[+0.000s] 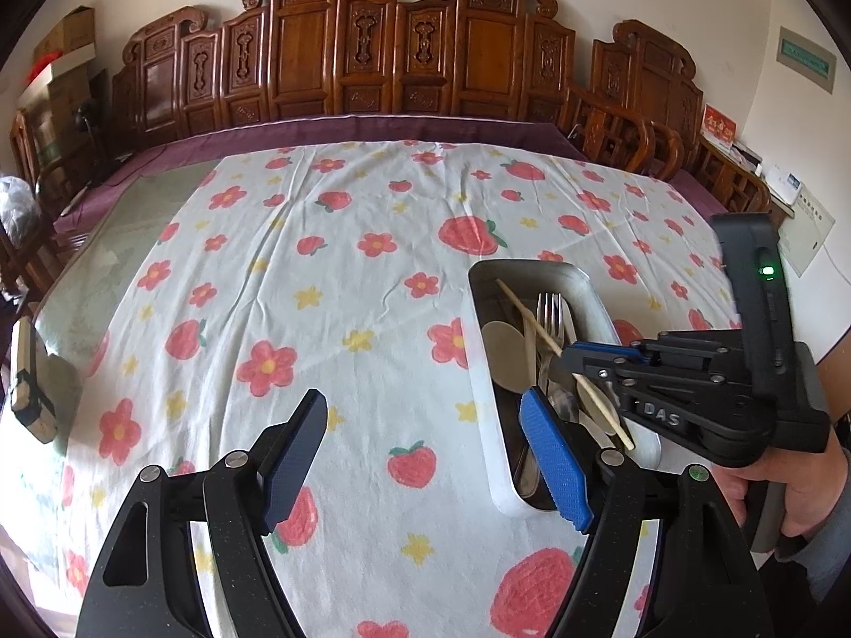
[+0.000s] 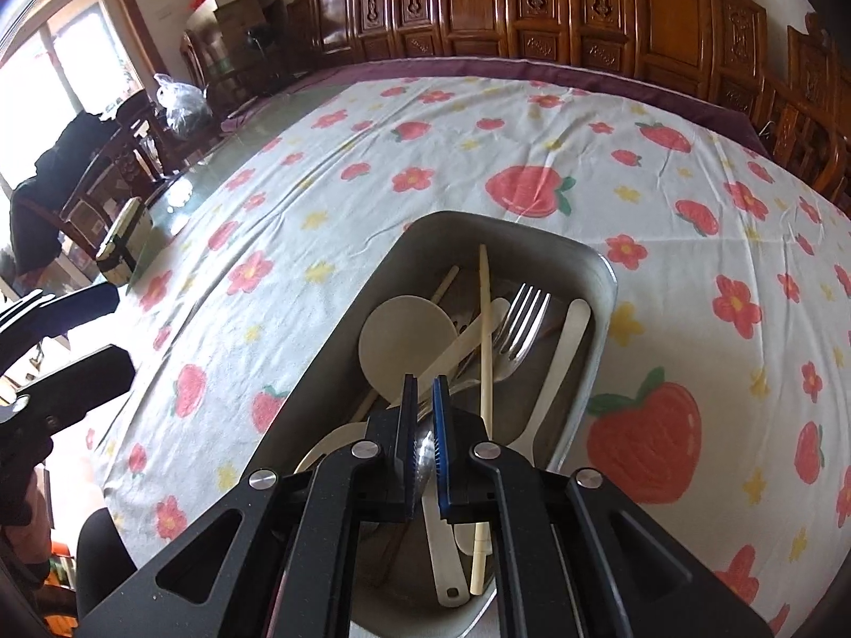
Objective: Organize utensils
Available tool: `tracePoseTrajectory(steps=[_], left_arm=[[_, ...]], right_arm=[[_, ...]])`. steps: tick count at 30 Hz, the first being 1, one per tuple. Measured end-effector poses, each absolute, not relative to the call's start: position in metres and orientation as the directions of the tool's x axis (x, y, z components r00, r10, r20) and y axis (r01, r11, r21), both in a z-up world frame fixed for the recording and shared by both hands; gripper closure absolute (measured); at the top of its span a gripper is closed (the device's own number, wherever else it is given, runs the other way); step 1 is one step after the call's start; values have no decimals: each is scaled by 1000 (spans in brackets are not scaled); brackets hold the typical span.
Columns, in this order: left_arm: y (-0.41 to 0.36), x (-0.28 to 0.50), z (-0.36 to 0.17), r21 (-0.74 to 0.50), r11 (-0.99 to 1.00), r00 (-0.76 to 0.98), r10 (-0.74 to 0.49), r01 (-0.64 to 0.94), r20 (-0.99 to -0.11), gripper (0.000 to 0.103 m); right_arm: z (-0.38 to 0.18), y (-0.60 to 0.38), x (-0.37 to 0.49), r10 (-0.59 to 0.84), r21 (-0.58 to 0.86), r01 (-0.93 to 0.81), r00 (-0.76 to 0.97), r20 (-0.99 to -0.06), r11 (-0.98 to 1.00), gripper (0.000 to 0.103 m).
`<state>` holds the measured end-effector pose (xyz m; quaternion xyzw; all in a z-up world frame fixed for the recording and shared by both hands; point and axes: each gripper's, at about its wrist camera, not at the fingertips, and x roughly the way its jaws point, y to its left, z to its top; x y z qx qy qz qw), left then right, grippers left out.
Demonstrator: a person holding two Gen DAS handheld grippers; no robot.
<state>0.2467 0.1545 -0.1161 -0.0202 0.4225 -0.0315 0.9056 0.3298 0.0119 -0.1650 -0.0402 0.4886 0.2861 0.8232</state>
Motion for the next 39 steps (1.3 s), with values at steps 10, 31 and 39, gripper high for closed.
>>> tracePoseTrajectory(steps=[10, 31, 39], left_arm=[[136, 232, -100, -61, 997, 669, -70, 36, -740, 20], [61, 143, -57, -6, 1000, 787, 4, -10, -617, 8], [41, 112, -44, -1, 1000, 792, -7, 8, -610, 8]], right_arm=[[-128, -36, 282, 429, 160, -500, 486, -762, 851, 45], [-68, -158, 164, 310, 107, -319, 697, -647, 942, 3], [-49, -182, 123, 280, 115, -267, 737, -616, 957, 3]])
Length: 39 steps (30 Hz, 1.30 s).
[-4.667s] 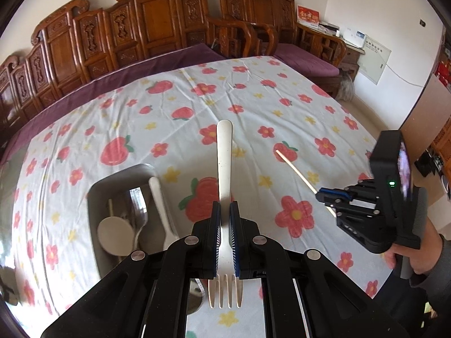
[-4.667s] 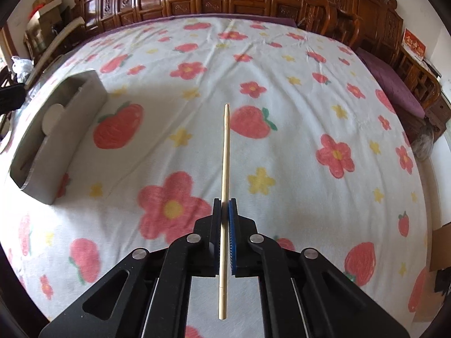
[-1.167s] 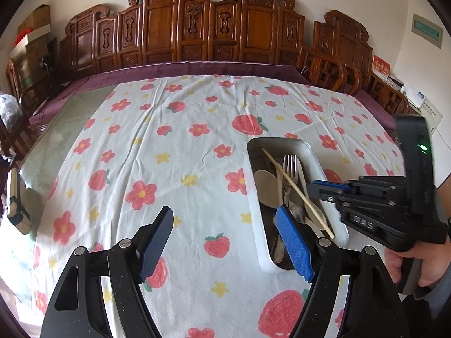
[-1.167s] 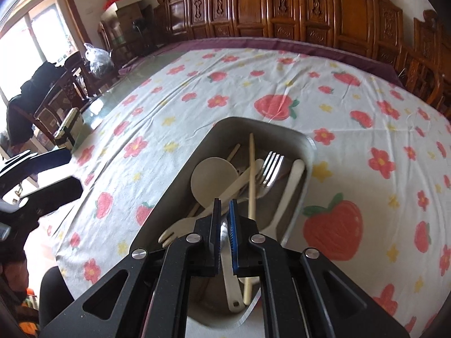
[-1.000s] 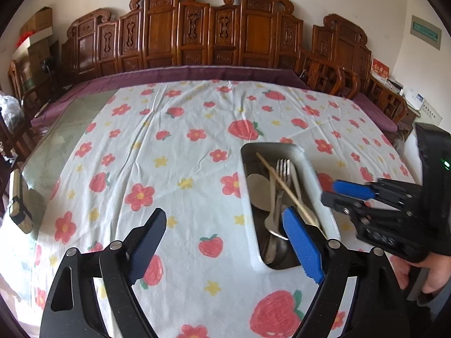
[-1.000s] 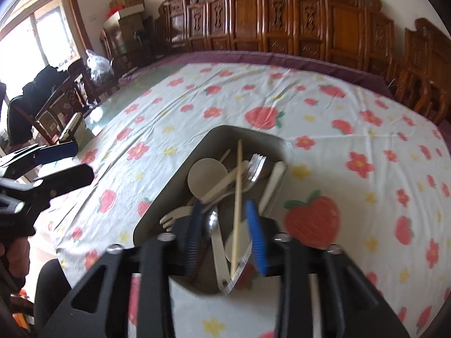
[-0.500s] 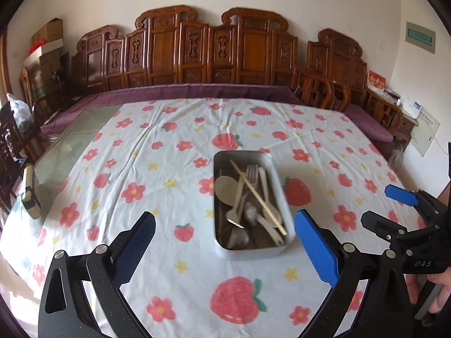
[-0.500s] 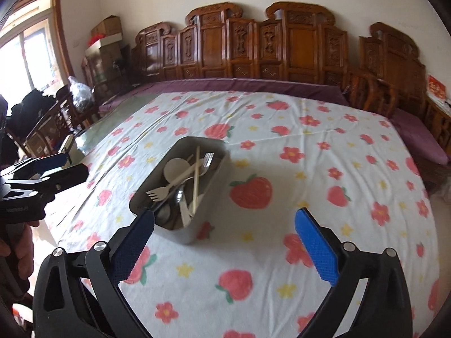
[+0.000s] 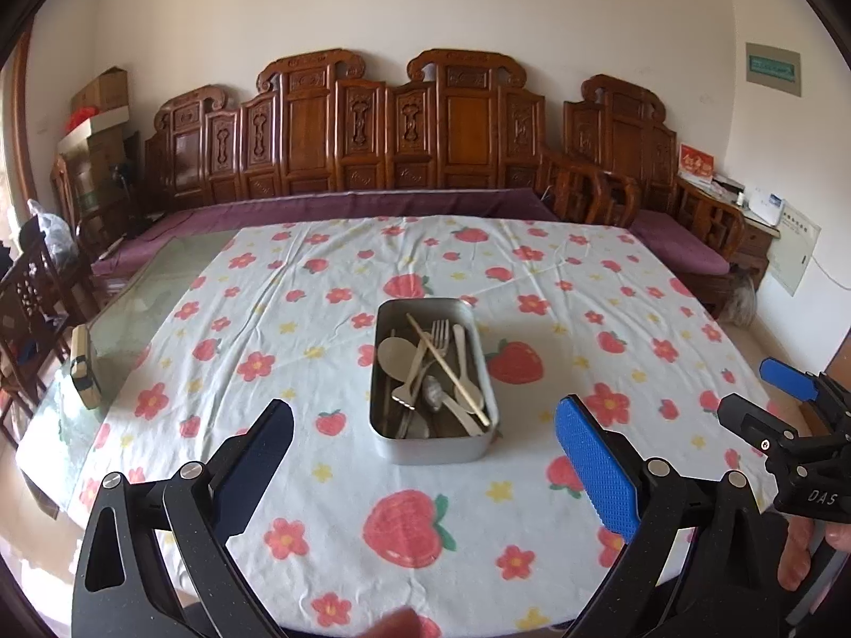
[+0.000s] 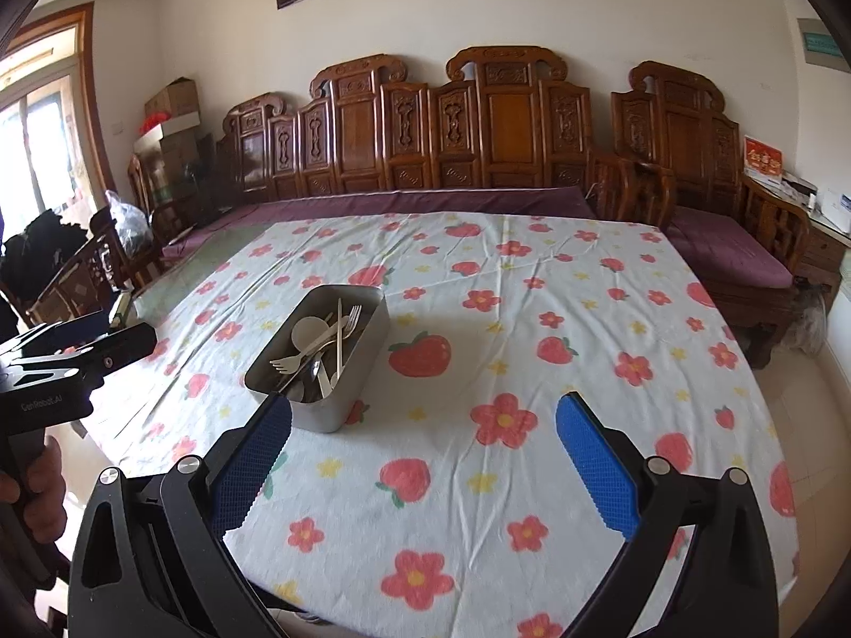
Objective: Organize utensils
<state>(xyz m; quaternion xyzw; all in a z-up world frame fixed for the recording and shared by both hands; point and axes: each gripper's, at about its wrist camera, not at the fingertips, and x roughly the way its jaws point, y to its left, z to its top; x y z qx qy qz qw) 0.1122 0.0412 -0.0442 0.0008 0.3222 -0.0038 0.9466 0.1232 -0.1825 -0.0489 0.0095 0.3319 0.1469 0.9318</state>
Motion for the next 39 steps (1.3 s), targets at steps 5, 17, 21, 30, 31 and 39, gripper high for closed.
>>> tracePoseTrajectory(steps=[5, 17, 21, 30, 31, 39], left_arm=[[24, 97, -41, 16, 999, 796, -28, 47, -605, 8], [4, 71, 7, 28, 999, 850, -17, 37, -526, 8], [6, 57, 29, 10, 1000, 875, -21, 30, -484, 8], [3, 32, 51, 19, 1000, 909, -2, 11, -417, 8], [3, 31, 51, 25, 1000, 911, 5, 6, -411, 8], [6, 31, 48, 15, 1000, 910, 4, 2, -415, 8]], right_arm=[[-44, -194, 107, 265, 113, -248, 750, -606, 962, 3], [14, -207, 77, 262, 111, -238, 831, -491, 965, 3], [39, -206, 61, 271, 104, -251, 859, -435, 962, 3], [69, -203, 32, 271, 86, -258, 891, -363, 962, 3], [69, -202, 31, 271, 84, -258, 892, -361, 962, 3], [69, -200, 28, 260, 74, -250, 895, -363, 965, 3]])
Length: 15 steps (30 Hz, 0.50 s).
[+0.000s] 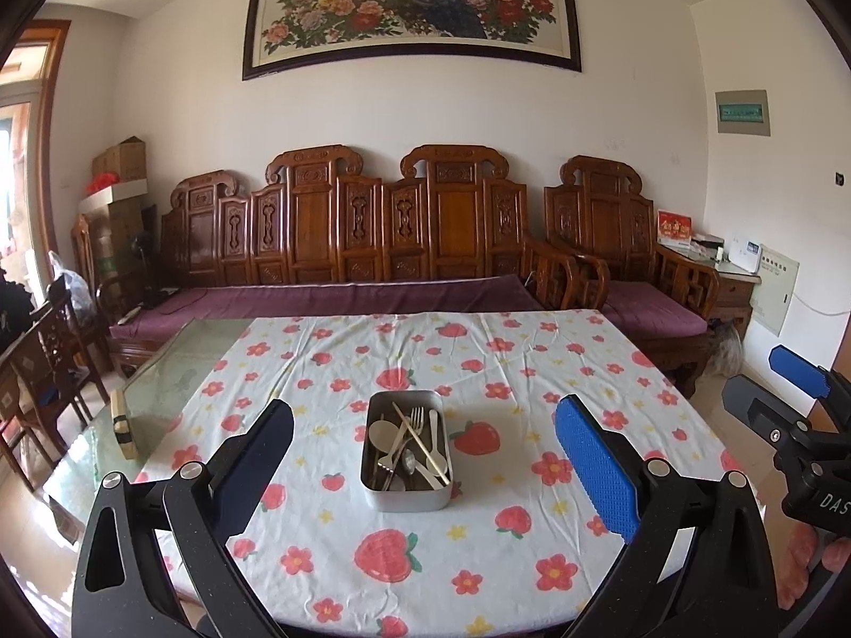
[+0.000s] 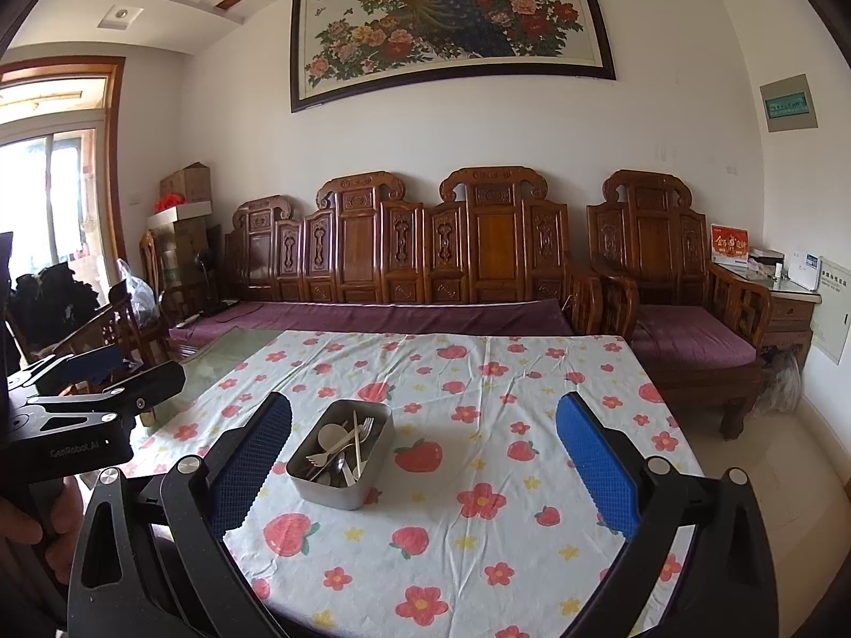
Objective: Organize utensils
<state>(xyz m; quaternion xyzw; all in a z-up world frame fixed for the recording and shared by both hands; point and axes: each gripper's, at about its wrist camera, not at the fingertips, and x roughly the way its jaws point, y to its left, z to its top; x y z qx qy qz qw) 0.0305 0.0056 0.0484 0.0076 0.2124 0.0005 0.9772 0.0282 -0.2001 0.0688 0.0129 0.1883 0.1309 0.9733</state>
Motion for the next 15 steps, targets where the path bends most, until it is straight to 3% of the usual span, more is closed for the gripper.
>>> tracePoseTrajectory(steps=[15], left_arm=[[4, 29, 48, 15, 1000, 911, -3, 10, -412, 8]], right_arm=[[66, -203, 30, 253, 76, -243, 895, -366, 967, 3]])
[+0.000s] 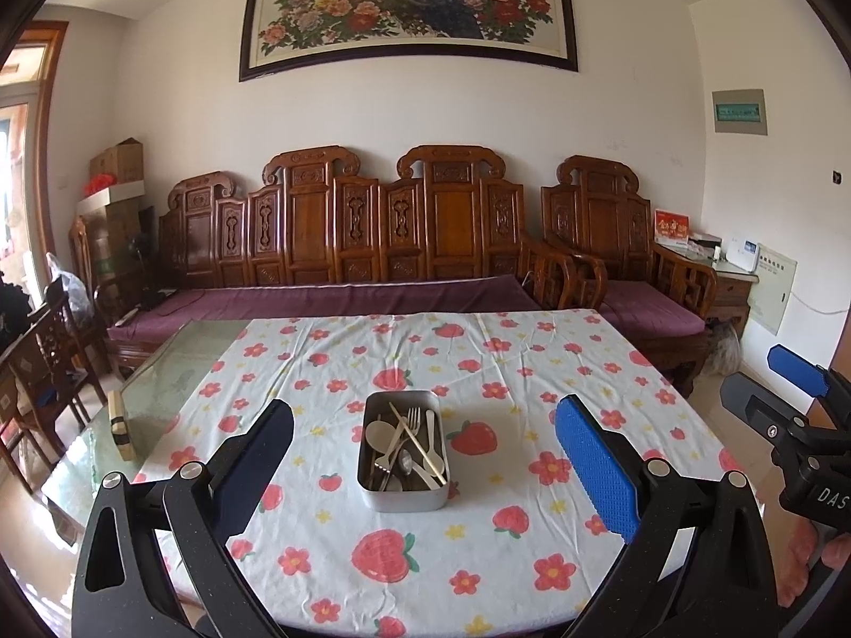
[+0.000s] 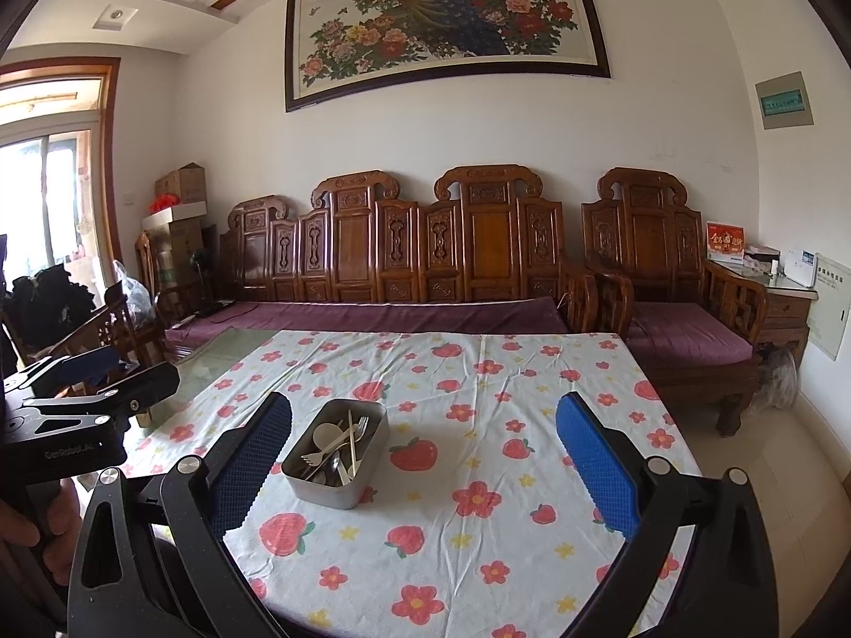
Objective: Organize utensils
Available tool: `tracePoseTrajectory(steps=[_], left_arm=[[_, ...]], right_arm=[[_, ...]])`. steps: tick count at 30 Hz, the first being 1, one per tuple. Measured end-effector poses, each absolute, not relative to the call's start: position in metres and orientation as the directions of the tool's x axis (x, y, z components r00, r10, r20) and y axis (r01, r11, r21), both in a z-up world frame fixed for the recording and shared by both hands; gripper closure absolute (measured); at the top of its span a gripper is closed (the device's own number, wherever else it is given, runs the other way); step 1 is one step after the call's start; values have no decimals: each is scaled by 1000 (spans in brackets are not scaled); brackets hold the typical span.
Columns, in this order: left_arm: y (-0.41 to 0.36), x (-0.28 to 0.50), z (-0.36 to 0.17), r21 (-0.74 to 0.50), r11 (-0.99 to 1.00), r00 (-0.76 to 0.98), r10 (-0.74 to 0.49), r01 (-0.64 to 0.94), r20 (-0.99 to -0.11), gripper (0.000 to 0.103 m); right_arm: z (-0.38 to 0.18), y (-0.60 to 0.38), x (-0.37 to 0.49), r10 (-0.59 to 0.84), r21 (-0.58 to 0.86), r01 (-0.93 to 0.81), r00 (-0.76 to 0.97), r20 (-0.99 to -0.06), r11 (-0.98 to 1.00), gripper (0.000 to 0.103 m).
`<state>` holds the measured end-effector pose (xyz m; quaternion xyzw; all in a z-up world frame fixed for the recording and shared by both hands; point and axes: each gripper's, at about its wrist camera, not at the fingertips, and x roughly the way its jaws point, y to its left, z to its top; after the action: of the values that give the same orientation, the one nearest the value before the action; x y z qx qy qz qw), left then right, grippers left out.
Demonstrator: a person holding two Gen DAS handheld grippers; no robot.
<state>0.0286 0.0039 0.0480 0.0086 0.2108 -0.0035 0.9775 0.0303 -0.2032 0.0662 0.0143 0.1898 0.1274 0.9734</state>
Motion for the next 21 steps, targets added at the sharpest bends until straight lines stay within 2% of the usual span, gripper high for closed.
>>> tracePoseTrajectory(steps=[21], left_arm=[[3, 27, 49, 15, 1000, 912, -9, 16, -410, 8]], right_arm=[[67, -203, 30, 251, 79, -239, 896, -365, 968, 3]])
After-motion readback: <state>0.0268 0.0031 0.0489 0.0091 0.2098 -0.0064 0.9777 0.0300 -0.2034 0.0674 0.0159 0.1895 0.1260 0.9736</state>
